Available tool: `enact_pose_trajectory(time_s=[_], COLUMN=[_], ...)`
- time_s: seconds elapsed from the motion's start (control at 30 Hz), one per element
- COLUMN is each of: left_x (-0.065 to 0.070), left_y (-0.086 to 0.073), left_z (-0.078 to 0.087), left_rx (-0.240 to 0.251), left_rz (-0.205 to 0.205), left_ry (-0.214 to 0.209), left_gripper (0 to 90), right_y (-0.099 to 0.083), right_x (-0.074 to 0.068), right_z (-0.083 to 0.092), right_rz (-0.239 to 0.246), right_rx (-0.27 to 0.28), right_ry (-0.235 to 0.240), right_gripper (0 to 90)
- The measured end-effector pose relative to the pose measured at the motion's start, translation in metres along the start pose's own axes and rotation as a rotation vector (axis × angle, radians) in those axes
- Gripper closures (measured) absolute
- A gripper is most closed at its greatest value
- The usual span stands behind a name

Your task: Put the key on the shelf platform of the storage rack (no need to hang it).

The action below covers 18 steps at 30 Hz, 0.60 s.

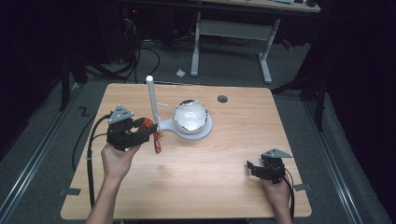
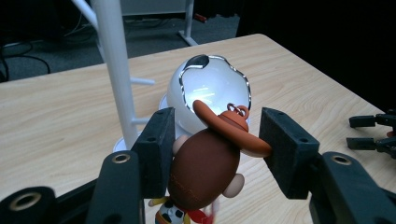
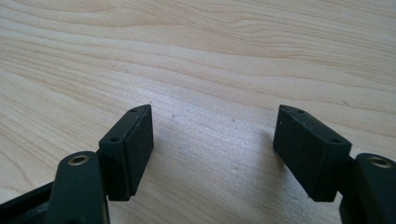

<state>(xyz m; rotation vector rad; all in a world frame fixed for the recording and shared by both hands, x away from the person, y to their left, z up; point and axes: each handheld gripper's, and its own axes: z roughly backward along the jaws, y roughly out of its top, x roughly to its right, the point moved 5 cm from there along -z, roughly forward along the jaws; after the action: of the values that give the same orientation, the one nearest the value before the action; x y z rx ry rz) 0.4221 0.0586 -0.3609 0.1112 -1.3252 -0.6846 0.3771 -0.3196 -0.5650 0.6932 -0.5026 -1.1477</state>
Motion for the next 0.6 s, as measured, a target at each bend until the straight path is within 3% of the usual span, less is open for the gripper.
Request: enact_pose_trajectory(time_s=[0.27, 0.47, 0.6], left_x=[0.023, 0.047, 0.056], left_y=[-0.004, 0.007, 0.008], left_z=[-0.006, -0.013, -0.016], left_rx=[-0.020, -0.056, -0.066], left_rz=[-0.016, 0.035, 0.021], left_ry=[-0.023, -0.058, -0.071], left_gripper=[47.3, 47.3, 47.3], right_y=[0.000, 0.000, 0.000], right_x=[0.000, 0.000, 0.000], right_z=[0.000, 0.000, 0.000], right_rz=[0.001, 0.000, -0.004], right_rx=[-0.001, -0.001, -0.001], right_ry=[-0.001, -0.001, -0.001], right_gripper=[29.0, 29.1, 29.2])
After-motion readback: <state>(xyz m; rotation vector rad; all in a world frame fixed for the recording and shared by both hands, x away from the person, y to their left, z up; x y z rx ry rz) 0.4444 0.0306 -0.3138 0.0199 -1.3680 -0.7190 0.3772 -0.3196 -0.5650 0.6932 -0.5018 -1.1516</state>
